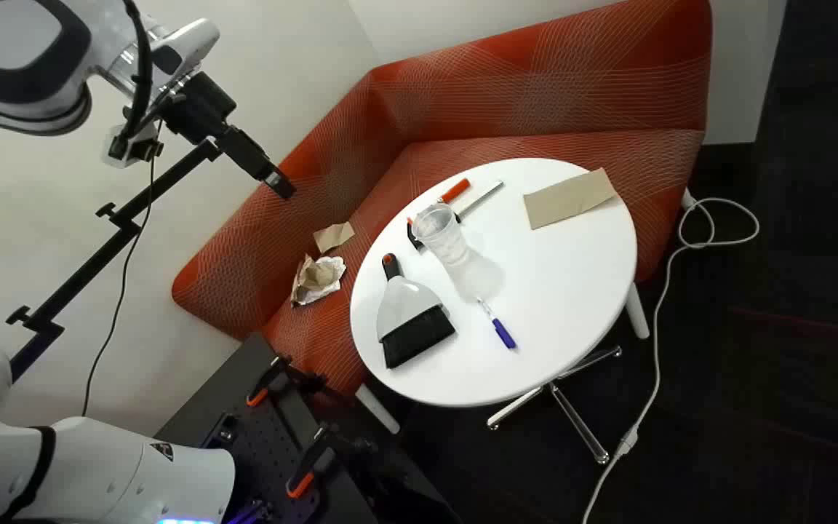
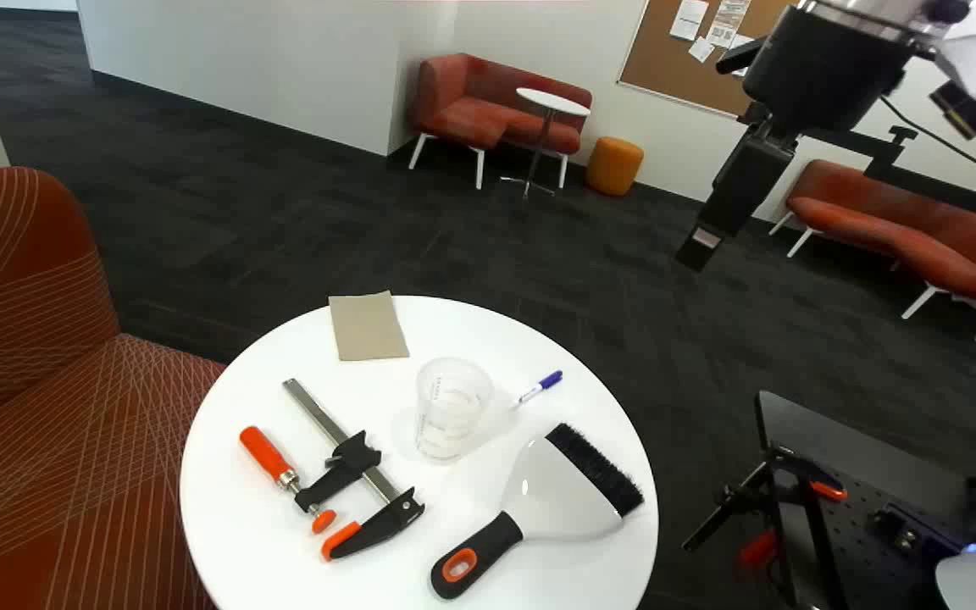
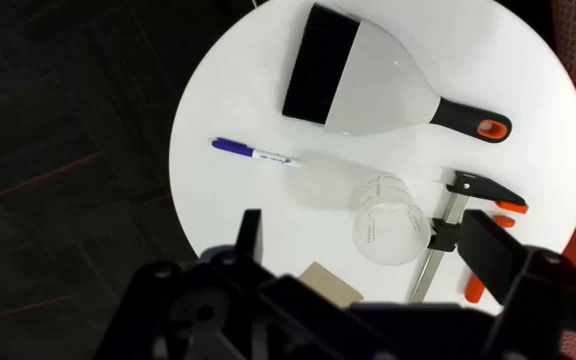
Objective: Put the cylinder on the left side of the brown thing
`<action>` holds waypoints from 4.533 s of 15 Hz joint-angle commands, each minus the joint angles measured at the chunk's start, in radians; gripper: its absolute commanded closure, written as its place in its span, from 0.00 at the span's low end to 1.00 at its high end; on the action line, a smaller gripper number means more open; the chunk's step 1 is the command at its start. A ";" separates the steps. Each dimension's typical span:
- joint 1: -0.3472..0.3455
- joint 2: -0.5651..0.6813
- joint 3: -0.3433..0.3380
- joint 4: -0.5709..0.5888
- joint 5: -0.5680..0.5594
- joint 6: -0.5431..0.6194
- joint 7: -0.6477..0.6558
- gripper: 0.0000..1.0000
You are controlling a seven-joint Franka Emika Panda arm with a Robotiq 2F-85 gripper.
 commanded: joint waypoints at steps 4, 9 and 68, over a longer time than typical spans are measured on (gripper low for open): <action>0.017 0.001 -0.017 0.002 -0.007 -0.003 0.005 0.00; 0.017 0.001 -0.017 0.002 -0.007 -0.003 0.005 0.00; 0.084 0.893 -0.172 0.445 0.075 0.449 -0.201 0.99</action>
